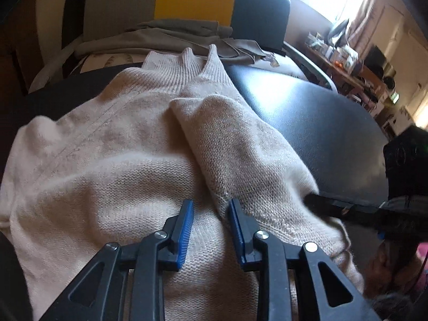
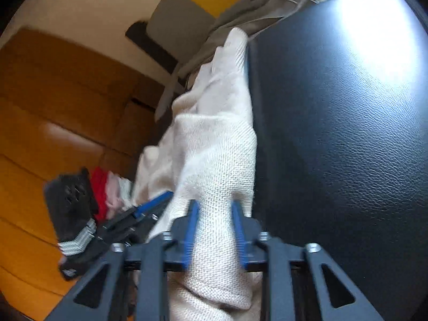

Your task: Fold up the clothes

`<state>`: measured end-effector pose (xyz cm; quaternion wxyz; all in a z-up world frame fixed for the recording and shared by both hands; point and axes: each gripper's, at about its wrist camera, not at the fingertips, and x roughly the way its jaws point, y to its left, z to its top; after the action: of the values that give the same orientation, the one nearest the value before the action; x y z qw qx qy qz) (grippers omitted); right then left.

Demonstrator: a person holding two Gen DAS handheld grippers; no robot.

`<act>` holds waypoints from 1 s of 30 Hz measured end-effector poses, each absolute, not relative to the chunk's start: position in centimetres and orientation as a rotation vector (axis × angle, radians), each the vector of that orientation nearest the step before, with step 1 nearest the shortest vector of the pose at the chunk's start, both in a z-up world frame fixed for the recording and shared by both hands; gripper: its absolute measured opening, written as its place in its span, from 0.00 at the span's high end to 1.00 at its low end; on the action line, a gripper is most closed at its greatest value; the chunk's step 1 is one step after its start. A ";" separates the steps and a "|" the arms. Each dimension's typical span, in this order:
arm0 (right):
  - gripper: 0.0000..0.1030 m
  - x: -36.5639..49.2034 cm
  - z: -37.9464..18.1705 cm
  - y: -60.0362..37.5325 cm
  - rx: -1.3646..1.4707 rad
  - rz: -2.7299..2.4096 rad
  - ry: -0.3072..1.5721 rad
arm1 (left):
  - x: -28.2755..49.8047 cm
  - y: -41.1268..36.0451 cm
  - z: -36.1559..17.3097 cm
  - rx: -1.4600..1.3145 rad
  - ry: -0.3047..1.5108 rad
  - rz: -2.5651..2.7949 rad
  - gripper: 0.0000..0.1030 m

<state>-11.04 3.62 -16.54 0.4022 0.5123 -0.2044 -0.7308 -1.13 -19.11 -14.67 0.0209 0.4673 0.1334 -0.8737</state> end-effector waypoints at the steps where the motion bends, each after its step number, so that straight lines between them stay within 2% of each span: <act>1: 0.84 -10.9 -16.2 3.5 1.282 -1.866 -0.495 | -0.8 -19.4 -14.6 1.432 0.443 -2.713 0.73; 5: 0.86 -10.2 -14.2 3.0 1.224 -1.941 -0.402 | 0.6 -19.4 -14.5 1.357 0.515 -2.722 0.73; 8: 0.88 -9.9 -9.5 3.0 1.107 -2.011 -0.305 | 1.5 -19.7 -14.6 1.318 0.586 -2.735 0.73; 10: 0.94 -9.4 -6.0 2.4 1.010 -2.042 -0.252 | 1.9 -20.0 -14.8 1.310 0.613 -2.730 0.73; 18: 0.94 -6.4 1.8 4.2 0.740 -2.188 -0.123 | 2.4 -20.4 -15.3 1.318 0.634 -2.718 0.73; 24: 0.88 -3.3 0.8 0.8 0.664 -2.250 0.234 | 2.3 -20.4 -15.3 1.314 0.633 -2.716 0.73; 26: 0.82 -3.5 -1.0 0.2 0.765 -2.121 0.161 | 2.6 -20.3 -15.4 1.307 0.635 -2.722 0.73; 28: 0.65 -4.9 -3.3 1.6 0.892 -2.023 -0.078 | 2.8 -20.3 -15.5 1.305 0.638 -2.726 0.73; 30: 0.64 -6.5 -5.4 3.6 0.991 -1.956 -0.317 | 2.8 -20.4 -15.5 1.306 0.650 -2.729 0.73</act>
<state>-6.49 3.61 -5.36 0.4467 0.4004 -0.1281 -0.7898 2.82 -20.44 -15.50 0.0238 0.4218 0.2102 -0.8817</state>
